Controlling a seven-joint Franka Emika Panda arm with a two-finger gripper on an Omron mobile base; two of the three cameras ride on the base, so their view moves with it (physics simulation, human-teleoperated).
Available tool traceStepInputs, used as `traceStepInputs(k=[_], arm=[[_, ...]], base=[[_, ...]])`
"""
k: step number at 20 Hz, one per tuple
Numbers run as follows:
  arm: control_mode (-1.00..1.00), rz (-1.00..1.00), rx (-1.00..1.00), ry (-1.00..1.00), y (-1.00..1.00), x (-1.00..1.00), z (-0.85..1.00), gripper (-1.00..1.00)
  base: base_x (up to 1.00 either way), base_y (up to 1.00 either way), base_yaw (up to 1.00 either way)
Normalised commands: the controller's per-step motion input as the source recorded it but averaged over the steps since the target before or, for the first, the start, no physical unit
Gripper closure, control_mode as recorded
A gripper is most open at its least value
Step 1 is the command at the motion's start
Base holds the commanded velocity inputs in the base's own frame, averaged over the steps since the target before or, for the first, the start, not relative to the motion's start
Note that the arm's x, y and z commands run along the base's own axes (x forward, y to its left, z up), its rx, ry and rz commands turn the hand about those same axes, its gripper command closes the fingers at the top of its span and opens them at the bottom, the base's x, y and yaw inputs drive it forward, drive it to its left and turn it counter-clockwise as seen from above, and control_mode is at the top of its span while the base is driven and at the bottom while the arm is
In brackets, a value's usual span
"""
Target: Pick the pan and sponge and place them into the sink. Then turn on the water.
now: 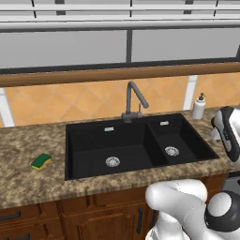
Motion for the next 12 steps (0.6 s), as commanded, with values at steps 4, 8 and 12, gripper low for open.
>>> traceStepInputs(k=[4,8,12], arm=[[-1.00,-0.01,0.00,0.00,-0.78,0.36,-0.28,-1.00],[-1.00,0.00,0.00,0.02,-0.72,0.38,-0.11,-1.00],[-1.00,0.00,0.00,0.00,-0.62,0.40,-0.06,-1.00]], base=[[0.00,0.00,0.00],[0.00,0.00,0.00],[0.00,0.00,0.00]])
